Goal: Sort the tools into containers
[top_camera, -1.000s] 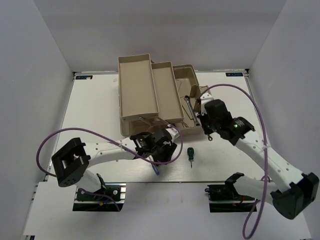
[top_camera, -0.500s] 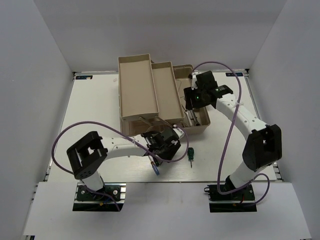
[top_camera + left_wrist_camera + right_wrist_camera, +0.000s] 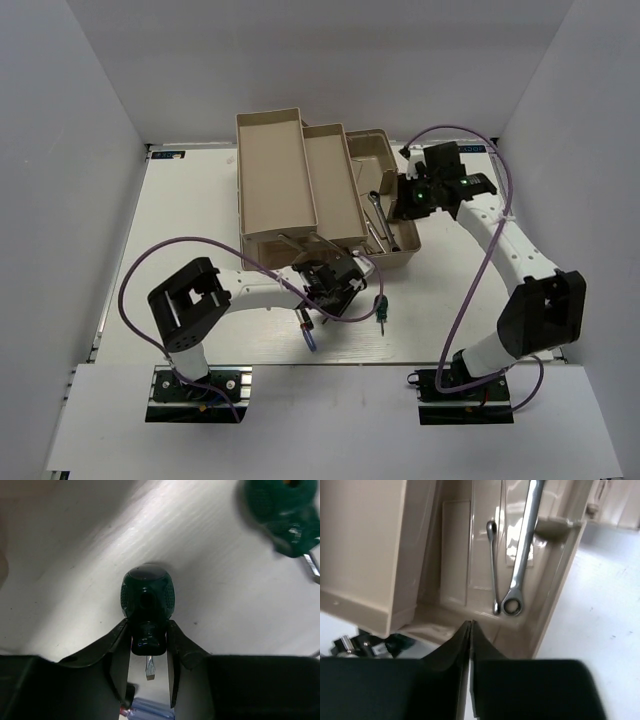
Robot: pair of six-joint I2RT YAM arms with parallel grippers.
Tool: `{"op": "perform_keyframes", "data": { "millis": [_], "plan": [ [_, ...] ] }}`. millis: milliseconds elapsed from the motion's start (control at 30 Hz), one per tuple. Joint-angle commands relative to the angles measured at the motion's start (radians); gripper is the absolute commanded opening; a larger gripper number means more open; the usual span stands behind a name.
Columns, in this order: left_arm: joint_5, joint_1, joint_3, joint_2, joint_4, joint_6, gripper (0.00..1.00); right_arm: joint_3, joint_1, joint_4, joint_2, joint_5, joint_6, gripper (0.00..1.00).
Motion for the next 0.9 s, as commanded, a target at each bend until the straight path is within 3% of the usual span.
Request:
{"op": "perform_keyframes", "data": {
  "millis": [0, 100, 200, 233, 267, 300, 333, 467, 633, 767, 867],
  "plan": [
    [0.05, -0.012, 0.07, -0.066, -0.019, 0.041, 0.0, -0.02, -0.038, -0.127, -0.062, -0.081, -0.102, 0.0],
    [0.061, -0.012, 0.198, -0.151, -0.063, 0.055, 0.0, -0.032, -0.081, -0.29, -0.094, -0.269, -0.214, 0.0],
    [0.05, 0.009, 0.306, -0.221, -0.085, 0.055, 0.0, -0.136, -0.089, -0.359, -0.147, -0.344, -0.336, 0.0],
    [0.032, 0.009, 0.328, -0.236, -0.085, 0.067, 0.0, -0.196, -0.091, -0.356, -0.205, -0.342, -0.358, 0.11],
    [-0.012, 0.021, 0.352, -0.236, -0.085, 0.067, 0.0, -0.225, -0.092, -0.344, -0.23, -0.391, -0.393, 0.55],
    [-0.036, 0.035, 0.407, -0.247, -0.085, 0.076, 0.0, -0.254, -0.092, -0.336, -0.273, -0.405, -0.457, 0.78],
    [-0.063, 0.044, 0.435, -0.236, -0.095, 0.076, 0.0, -0.324, -0.091, -0.342, -0.311, -0.414, -0.484, 0.9],
    [-0.221, 0.102, 0.576, -0.15, -0.117, 0.076, 0.0, -0.389, -0.083, -0.362, -0.358, -0.462, -0.546, 0.9],
    [-0.277, 0.191, 0.743, 0.028, -0.212, 0.076, 0.0, -0.419, -0.065, -0.348, -0.33, -0.44, -0.491, 0.9],
    [-0.315, 0.227, 0.883, 0.138, -0.29, 0.076, 0.01, -0.458, -0.011, -0.273, -0.33, -0.404, -0.42, 0.8],
    [-0.326, 0.256, 0.956, 0.201, -0.345, 0.076, 0.11, -0.475, 0.027, -0.223, -0.329, -0.339, -0.348, 0.7]
  ]
}}
